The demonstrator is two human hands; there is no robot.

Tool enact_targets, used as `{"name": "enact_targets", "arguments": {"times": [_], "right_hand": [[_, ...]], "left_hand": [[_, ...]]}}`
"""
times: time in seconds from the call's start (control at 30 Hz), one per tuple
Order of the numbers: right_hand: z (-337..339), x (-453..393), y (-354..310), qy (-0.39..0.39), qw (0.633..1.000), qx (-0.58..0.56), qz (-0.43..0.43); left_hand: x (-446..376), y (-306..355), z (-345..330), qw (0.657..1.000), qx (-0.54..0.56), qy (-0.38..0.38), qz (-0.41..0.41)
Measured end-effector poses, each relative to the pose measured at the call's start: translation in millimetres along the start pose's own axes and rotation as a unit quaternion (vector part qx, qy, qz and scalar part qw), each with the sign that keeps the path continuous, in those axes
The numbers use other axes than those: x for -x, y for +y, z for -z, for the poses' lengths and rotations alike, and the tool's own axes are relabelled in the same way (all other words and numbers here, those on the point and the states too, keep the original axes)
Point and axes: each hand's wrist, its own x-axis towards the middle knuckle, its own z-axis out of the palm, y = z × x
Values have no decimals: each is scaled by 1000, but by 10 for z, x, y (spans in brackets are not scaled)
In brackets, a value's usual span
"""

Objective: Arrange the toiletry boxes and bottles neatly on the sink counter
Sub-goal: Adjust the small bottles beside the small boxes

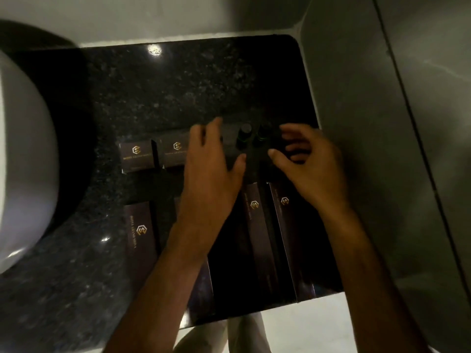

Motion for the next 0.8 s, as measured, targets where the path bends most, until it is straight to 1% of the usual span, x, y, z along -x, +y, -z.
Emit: {"name": "enact_targets", "arguments": {"times": [0.07, 0.1, 0.3, 0.5, 0.8], "right_hand": [[-80, -181, 21, -18, 1000, 11, 11], [-101, -246, 38, -19, 1000, 12, 18], [-223, -315, 50, 13, 997, 40, 68], [-198, -178, 87, 22, 996, 35, 84], [-200, -157, 84, 29, 995, 29, 89]], "left_hand": [[-189, 12, -125, 999, -6, -32, 22], [-261, 25, -193, 999, -9, -34, 22], [-359, -7, -323, 999, -35, 18, -18], [-210, -74, -345, 998, -41, 21, -37], [-227, -81, -381, 999, -16, 29, -39]]}}
